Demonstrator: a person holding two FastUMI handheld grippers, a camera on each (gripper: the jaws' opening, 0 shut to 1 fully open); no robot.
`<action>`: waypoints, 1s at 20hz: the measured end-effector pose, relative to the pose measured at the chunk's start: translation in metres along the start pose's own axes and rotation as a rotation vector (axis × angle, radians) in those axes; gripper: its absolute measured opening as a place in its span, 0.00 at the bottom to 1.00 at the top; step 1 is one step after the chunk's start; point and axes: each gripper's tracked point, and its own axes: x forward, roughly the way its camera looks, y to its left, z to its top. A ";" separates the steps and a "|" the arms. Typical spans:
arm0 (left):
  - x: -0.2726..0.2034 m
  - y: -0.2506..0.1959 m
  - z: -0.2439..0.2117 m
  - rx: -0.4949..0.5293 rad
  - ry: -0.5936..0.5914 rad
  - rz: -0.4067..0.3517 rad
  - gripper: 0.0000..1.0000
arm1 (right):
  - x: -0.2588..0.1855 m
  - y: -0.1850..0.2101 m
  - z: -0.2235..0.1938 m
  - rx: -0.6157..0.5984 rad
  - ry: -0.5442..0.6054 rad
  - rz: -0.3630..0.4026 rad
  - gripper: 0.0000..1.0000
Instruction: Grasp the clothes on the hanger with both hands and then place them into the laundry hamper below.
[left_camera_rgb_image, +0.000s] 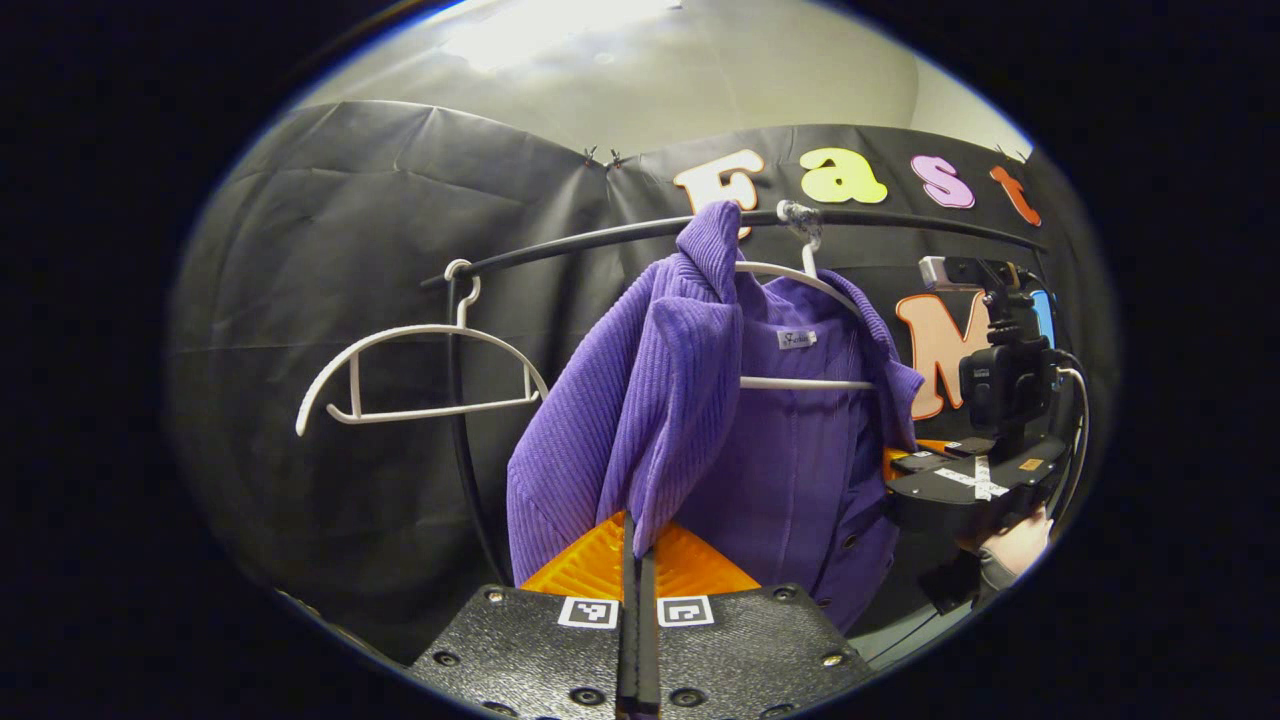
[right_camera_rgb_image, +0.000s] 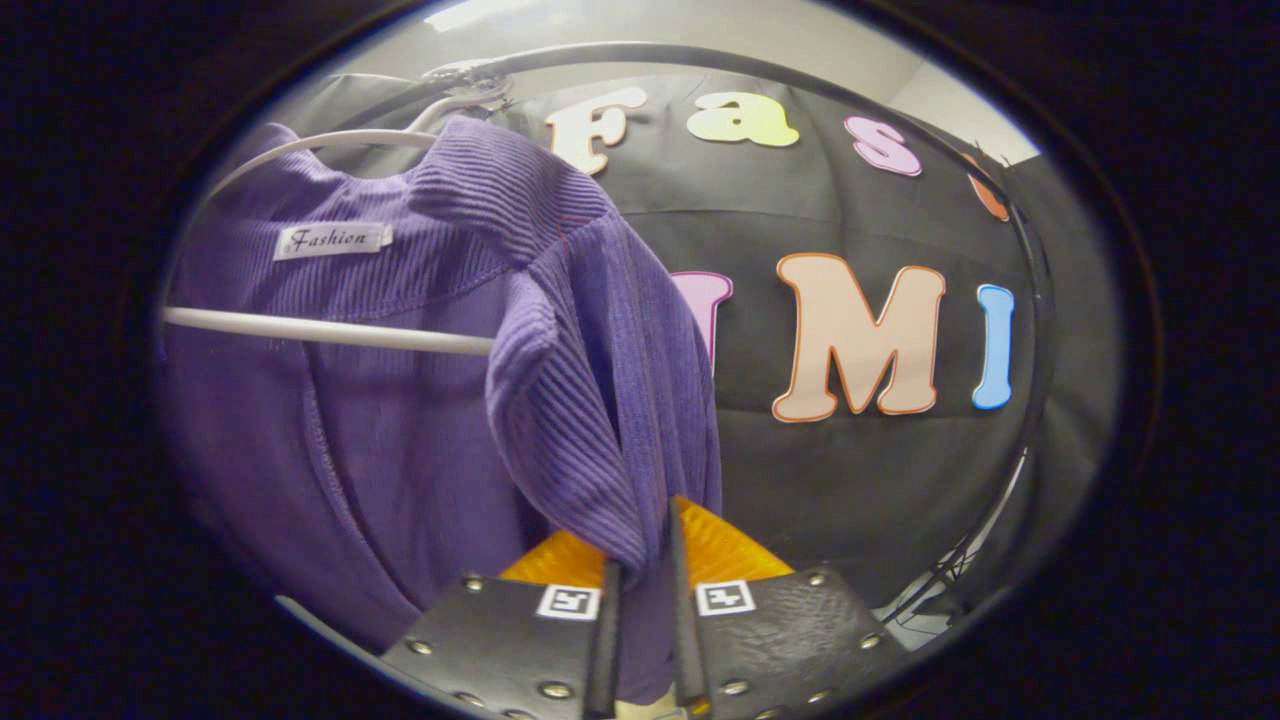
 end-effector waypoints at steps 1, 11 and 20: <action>0.000 0.002 0.002 0.002 -0.006 0.008 0.00 | 0.000 -0.003 0.001 -0.005 0.006 -0.005 0.14; -0.014 0.036 0.054 -0.013 -0.109 0.088 0.00 | -0.002 -0.036 0.057 -0.077 -0.111 -0.056 0.07; -0.019 0.077 0.115 -0.053 -0.211 0.155 0.00 | 0.019 -0.063 0.103 -0.048 -0.164 -0.101 0.08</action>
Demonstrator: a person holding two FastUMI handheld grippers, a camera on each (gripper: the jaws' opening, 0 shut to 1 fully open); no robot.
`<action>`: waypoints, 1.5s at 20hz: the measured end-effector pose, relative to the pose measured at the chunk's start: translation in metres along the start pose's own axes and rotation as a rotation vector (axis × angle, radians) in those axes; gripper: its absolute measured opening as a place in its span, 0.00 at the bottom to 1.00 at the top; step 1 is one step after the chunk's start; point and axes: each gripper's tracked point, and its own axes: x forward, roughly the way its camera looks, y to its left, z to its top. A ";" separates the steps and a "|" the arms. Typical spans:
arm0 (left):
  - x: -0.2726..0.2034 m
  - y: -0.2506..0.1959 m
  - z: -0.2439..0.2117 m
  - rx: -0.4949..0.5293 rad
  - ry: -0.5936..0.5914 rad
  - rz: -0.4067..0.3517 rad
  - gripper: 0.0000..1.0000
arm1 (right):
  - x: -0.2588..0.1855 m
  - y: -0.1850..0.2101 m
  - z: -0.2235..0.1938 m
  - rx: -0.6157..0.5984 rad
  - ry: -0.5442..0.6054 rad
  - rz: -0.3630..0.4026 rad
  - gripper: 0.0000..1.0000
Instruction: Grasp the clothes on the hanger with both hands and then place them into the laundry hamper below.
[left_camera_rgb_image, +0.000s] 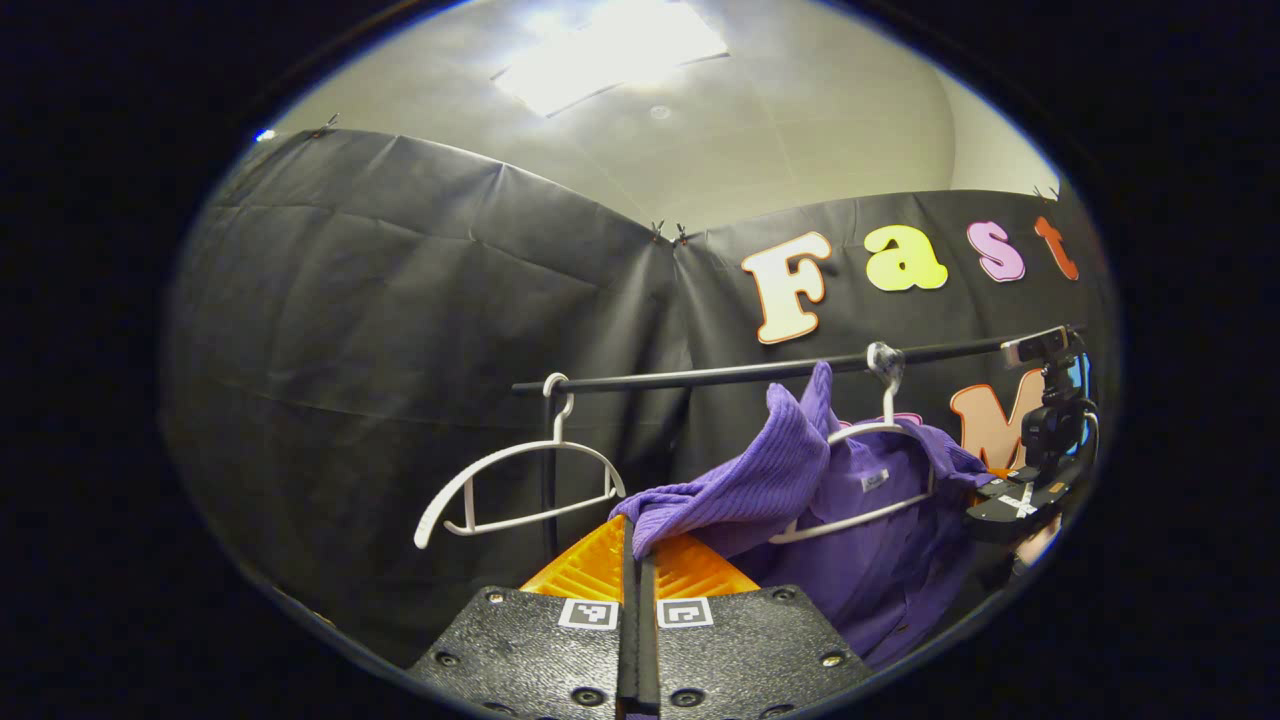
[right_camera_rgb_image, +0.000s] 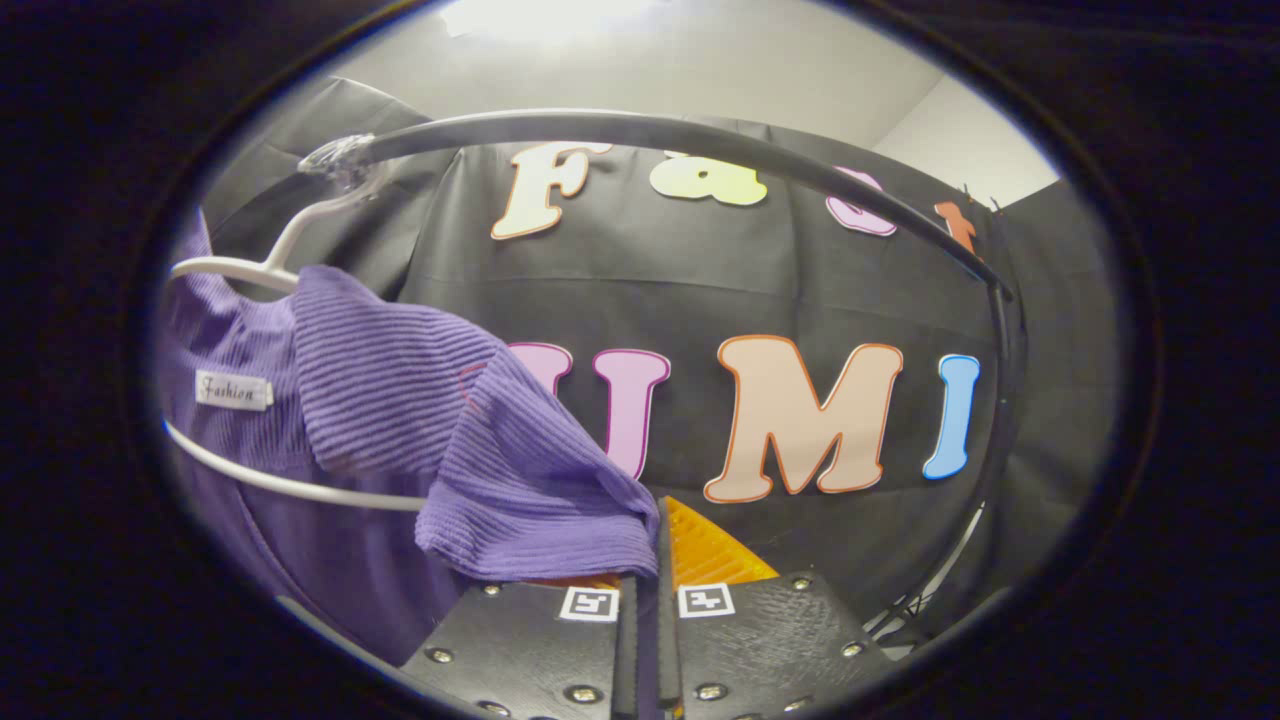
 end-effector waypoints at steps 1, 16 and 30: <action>0.003 0.004 0.004 -0.007 -0.006 0.006 0.00 | 0.002 -0.002 0.005 0.000 -0.007 -0.004 0.08; 0.061 0.037 -0.054 0.031 0.083 0.031 0.00 | 0.056 -0.030 0.021 0.043 -0.010 -0.057 0.07; 0.050 0.014 -0.123 0.049 0.202 -0.010 0.00 | 0.072 -0.039 -0.054 0.027 0.157 -0.071 0.08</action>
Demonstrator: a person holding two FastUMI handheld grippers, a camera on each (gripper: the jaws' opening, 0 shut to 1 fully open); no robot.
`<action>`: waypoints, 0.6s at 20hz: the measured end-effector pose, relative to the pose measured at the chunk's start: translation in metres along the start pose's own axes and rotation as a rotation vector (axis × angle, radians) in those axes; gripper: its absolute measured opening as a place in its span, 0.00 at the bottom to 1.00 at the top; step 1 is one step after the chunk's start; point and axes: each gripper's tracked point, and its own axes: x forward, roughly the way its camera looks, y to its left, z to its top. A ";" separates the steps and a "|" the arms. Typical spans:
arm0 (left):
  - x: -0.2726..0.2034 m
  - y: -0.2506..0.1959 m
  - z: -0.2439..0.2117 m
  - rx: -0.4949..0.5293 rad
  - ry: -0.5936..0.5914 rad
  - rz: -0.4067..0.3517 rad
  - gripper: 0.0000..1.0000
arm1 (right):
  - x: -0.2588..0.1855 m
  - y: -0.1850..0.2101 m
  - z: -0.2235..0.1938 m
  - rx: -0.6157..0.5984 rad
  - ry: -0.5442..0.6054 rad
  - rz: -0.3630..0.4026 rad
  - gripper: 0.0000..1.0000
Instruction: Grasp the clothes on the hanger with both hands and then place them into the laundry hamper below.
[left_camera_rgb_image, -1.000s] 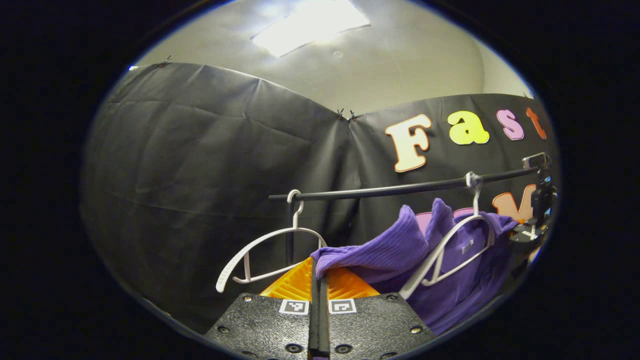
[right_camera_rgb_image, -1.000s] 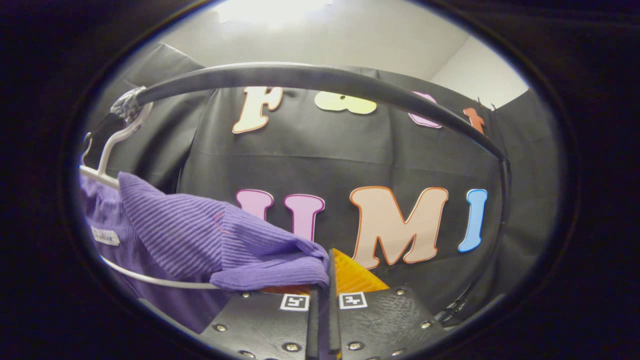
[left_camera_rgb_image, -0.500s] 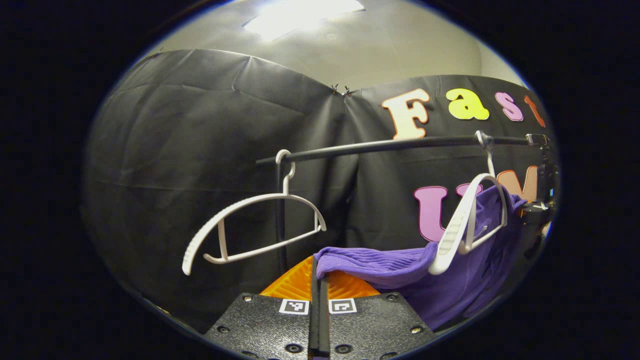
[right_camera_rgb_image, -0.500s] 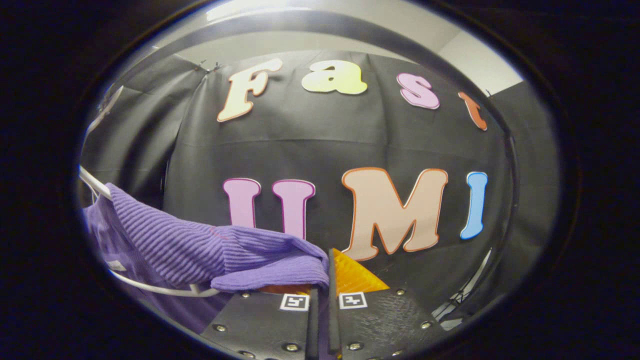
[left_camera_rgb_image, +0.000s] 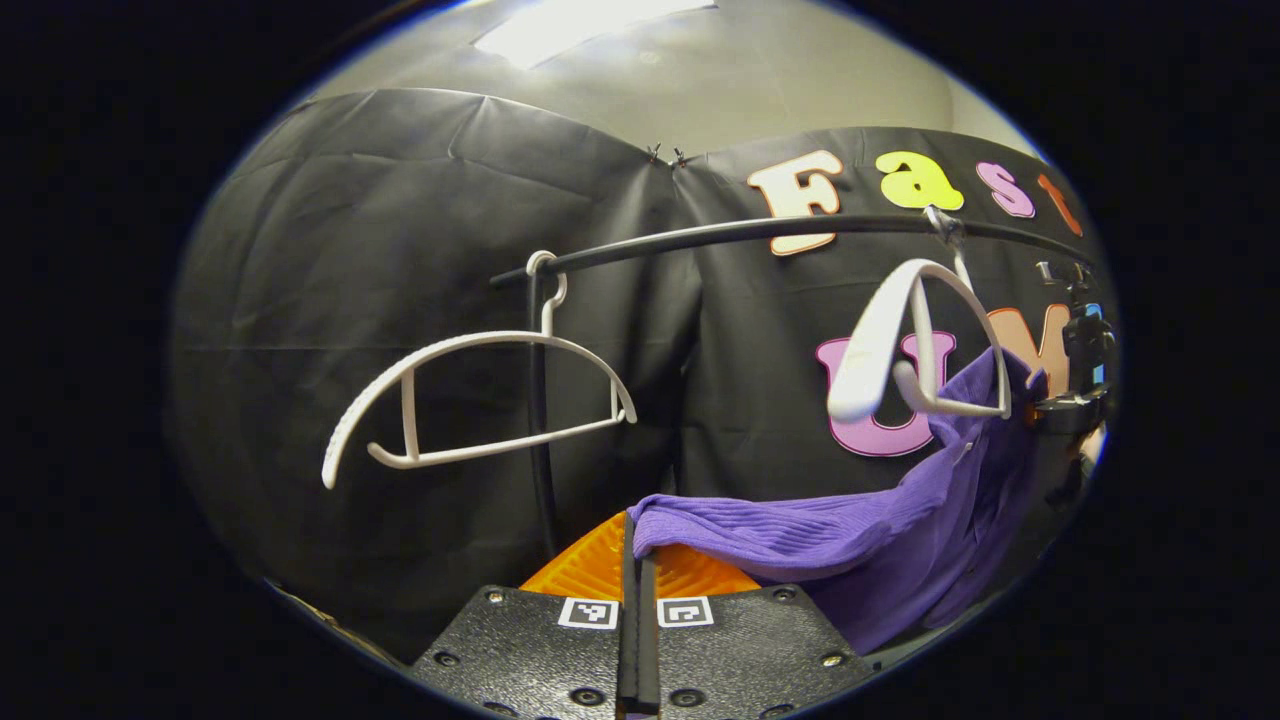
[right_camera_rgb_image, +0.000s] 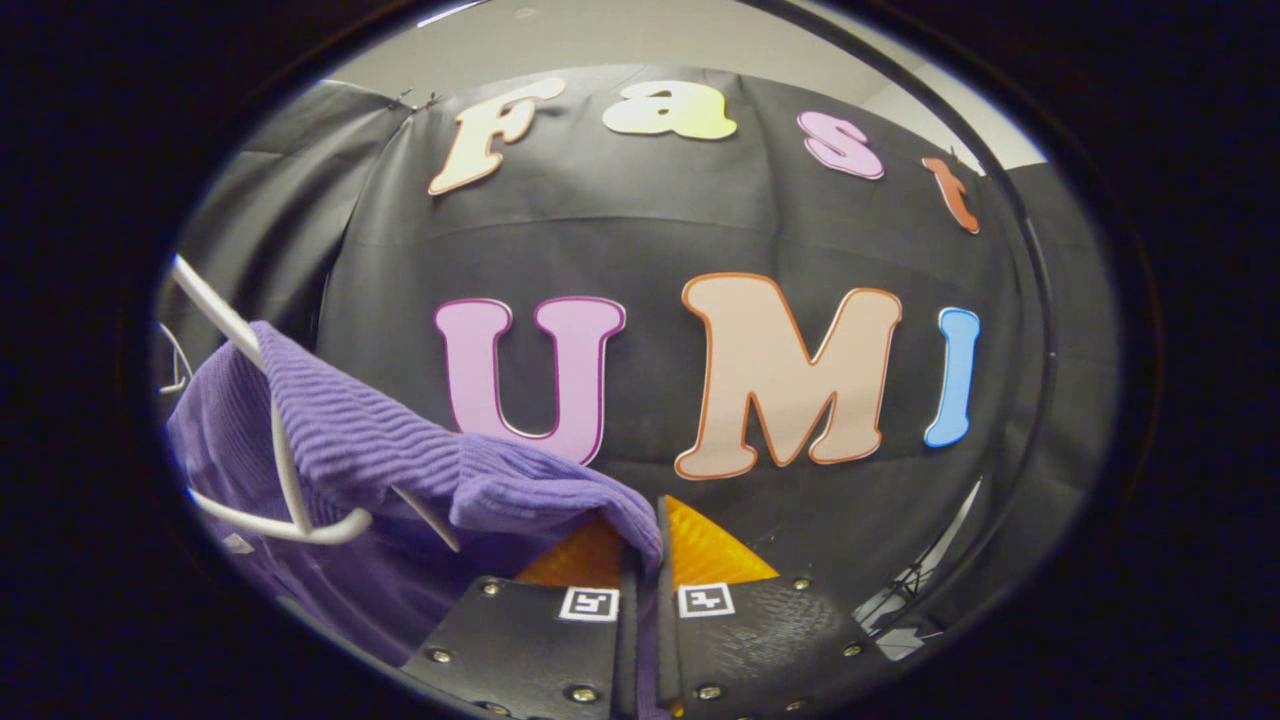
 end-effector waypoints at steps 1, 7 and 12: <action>-0.002 -0.001 -0.004 0.000 0.008 0.000 0.00 | 0.002 0.000 -0.010 -0.003 0.012 0.002 0.08; -0.011 -0.012 -0.029 -0.009 0.055 -0.013 0.00 | -0.023 0.018 -0.049 -0.057 0.043 0.064 0.07; -0.019 -0.030 -0.047 -0.006 0.069 -0.055 0.00 | -0.049 0.042 -0.092 -0.126 0.077 0.139 0.07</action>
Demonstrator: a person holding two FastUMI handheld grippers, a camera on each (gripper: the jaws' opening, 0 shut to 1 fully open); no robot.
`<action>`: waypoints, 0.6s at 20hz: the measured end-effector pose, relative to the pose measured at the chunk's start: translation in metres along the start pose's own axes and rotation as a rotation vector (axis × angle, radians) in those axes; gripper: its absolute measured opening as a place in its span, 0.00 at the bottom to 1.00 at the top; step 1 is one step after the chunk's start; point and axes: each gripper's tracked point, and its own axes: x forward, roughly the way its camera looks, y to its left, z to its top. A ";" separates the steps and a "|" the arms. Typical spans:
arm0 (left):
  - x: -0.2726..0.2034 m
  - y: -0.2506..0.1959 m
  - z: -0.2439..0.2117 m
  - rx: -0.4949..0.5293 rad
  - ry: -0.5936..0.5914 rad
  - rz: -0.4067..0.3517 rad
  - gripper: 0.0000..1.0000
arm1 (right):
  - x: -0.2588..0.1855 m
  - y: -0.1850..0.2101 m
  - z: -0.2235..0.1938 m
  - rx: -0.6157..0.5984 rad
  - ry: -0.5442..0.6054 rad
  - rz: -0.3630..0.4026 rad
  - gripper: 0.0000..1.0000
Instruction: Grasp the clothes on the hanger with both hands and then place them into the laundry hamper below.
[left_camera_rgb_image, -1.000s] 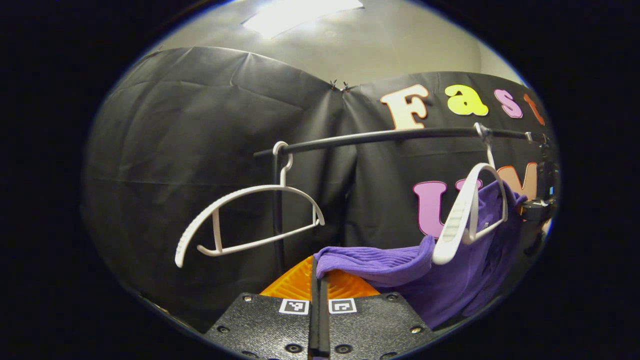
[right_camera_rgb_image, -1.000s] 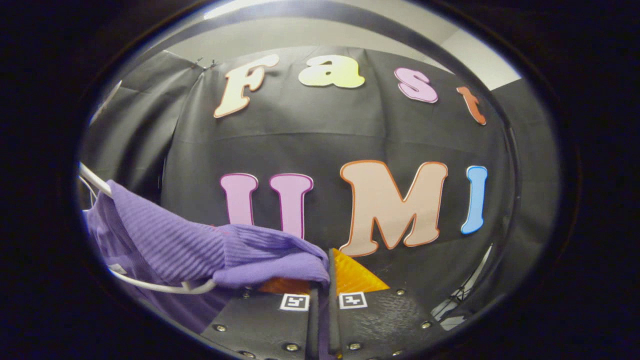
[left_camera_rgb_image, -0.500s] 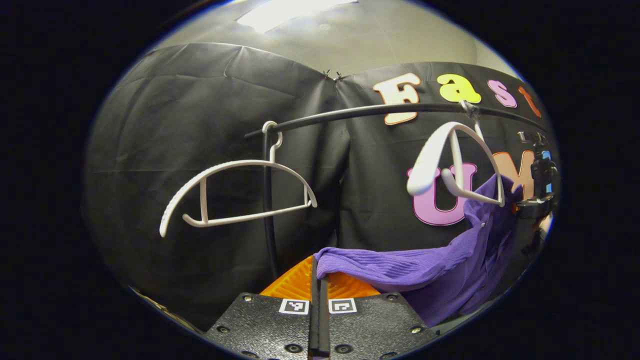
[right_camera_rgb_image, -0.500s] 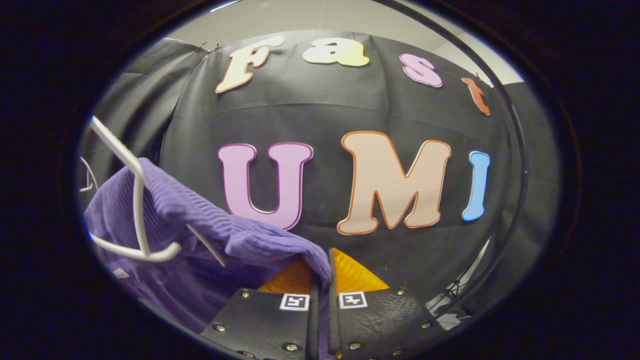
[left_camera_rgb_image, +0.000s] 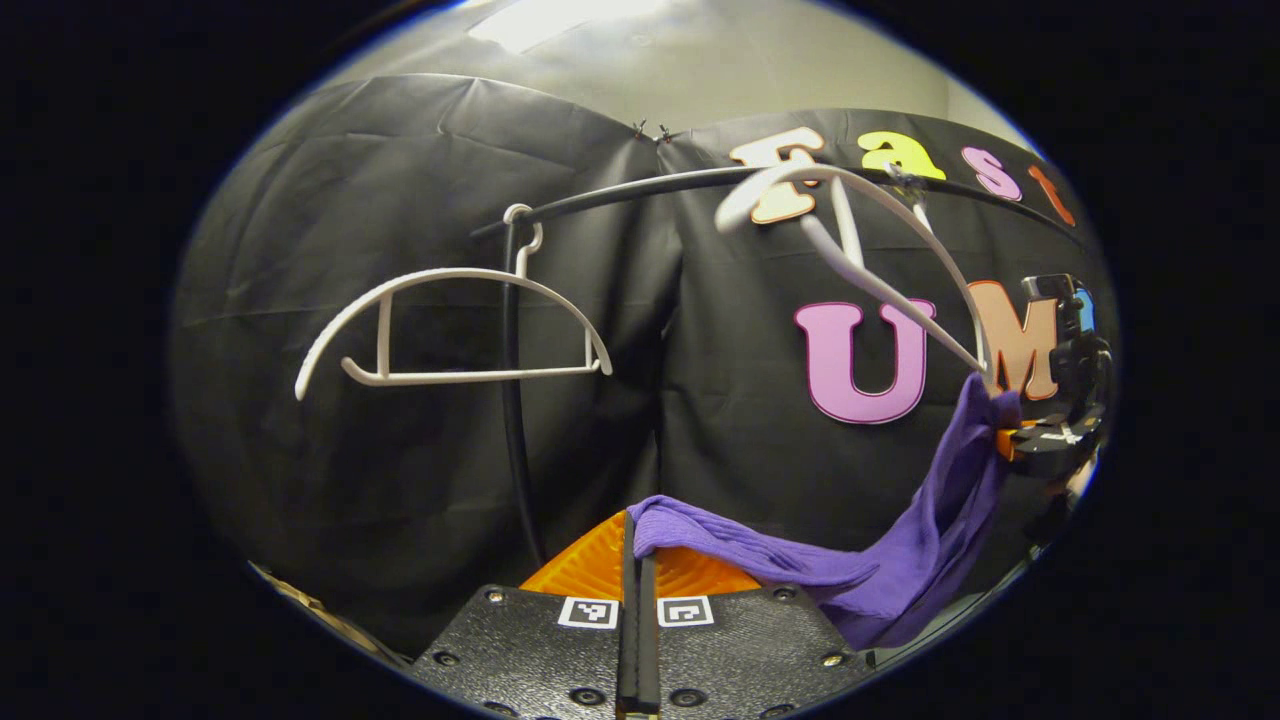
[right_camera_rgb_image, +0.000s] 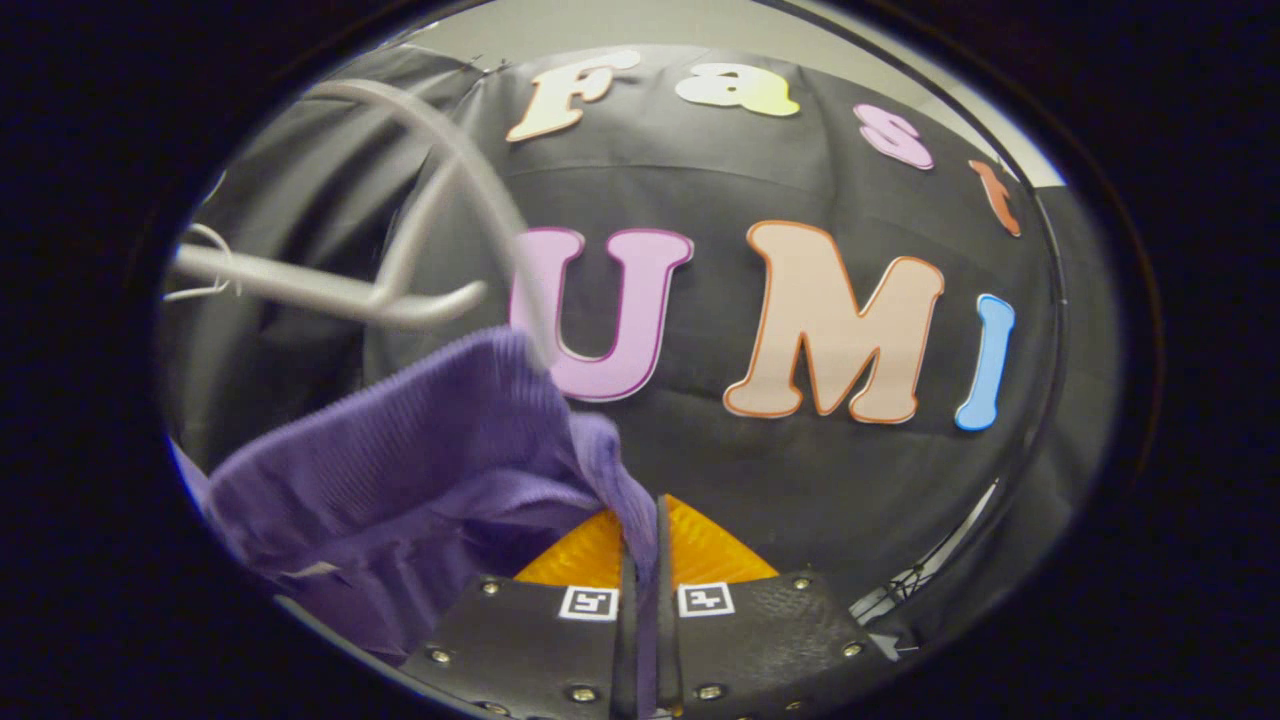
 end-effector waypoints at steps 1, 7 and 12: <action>-0.002 -0.005 -0.005 -0.003 0.008 -0.016 0.00 | -0.003 0.010 -0.017 -0.004 0.039 0.030 0.08; 0.003 -0.069 -0.062 0.009 0.097 -0.173 0.00 | -0.044 0.043 -0.127 -0.062 0.231 0.114 0.01; 0.004 -0.112 -0.105 0.048 0.182 -0.280 0.00 | -0.073 0.065 -0.169 -0.077 0.308 0.179 0.01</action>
